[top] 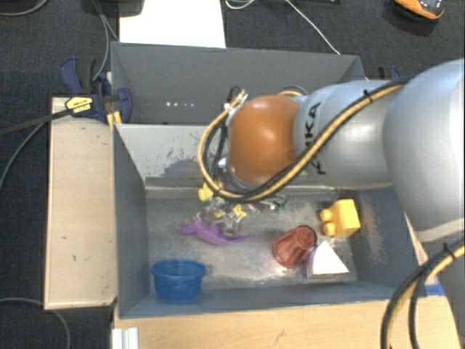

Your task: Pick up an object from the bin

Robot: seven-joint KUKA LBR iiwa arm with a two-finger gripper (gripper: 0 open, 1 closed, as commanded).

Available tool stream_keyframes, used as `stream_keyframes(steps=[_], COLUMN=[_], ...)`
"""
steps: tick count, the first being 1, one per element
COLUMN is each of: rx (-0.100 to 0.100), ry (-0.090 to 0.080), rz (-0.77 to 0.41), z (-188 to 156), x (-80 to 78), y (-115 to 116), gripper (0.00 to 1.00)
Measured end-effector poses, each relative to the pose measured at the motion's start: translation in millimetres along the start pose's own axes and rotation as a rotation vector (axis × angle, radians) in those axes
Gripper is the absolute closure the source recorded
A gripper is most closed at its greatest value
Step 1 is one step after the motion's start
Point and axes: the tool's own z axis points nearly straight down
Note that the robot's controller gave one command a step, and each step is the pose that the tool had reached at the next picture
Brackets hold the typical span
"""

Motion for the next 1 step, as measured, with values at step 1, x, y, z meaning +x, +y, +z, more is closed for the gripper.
stream_keyframes(steps=[1], rx=[-0.006], ry=[0.009], rz=[-0.003], z=[-42.4], x=[-3.2], y=[3.4], gripper=[1.00])
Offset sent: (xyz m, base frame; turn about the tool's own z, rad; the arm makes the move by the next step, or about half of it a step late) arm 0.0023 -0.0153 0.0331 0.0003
